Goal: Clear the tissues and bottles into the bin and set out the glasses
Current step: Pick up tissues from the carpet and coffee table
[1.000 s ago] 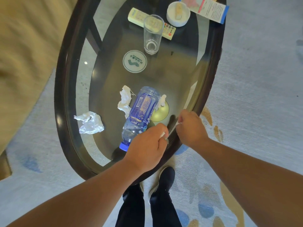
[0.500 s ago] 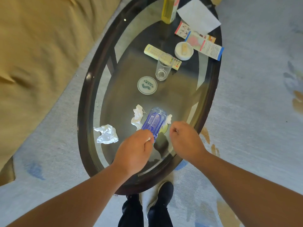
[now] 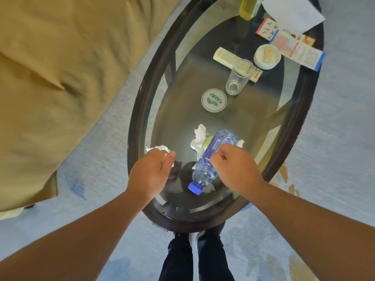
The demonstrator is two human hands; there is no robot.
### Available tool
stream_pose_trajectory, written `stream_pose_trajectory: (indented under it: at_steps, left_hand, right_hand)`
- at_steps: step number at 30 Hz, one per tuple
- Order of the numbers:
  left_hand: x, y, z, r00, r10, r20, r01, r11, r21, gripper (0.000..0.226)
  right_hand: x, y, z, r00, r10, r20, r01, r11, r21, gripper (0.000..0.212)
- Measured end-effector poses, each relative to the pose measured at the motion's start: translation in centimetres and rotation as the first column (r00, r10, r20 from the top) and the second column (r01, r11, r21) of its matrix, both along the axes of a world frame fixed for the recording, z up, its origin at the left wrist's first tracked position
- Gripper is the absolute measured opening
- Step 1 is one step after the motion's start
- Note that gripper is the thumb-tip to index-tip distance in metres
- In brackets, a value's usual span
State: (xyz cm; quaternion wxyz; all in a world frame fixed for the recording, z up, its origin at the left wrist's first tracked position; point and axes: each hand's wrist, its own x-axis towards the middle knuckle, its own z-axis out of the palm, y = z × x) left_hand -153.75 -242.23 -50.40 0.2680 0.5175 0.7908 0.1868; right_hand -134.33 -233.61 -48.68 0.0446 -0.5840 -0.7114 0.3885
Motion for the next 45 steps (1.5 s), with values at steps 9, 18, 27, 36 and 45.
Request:
stream_pose_trajectory:
  at_steps: [9,18,27,36,45]
  left_hand:
    - [-0.5,0.9,-3.1,0.988,0.060,-0.140,-0.082,0.985,-0.153,0.031]
    - [-1.4,1.5,-7.9,0.968,-0.107,-0.229,0.011,0.923,-0.385,0.053]
    - [-1.1,2.5,-7.8,0.990,-0.116,-0.085,0.074,0.920,-0.386,0.015]
    - [-1.5,4.6,-4.6,0.978,-0.207,0.022,0.207,0.954,-0.219,0.010]
    - [-0.4,5.6,-4.0,0.976,-0.208,0.059,0.213,0.974,-0.081,0.019]
  right_hand:
    - [0.4,1.2,-1.0,0.996,0.087,-0.029,-0.086,0.996,0.024,0.036]
    - [-0.3,0.3,-3.8,0.992,0.123,-0.020,-0.122,0.992,0.014,0.030]
    - [-1.1,-0.4,-3.8,0.993,0.122,0.001,-0.122,0.993,-0.002,0.023]
    - [-0.5,0.9,-2.5,1.000,-0.019,-0.002,0.019,1.000,0.011,0.030]
    - [0.7,1.0,-2.1,0.996,-0.086,0.008,0.085,0.995,0.049,0.022]
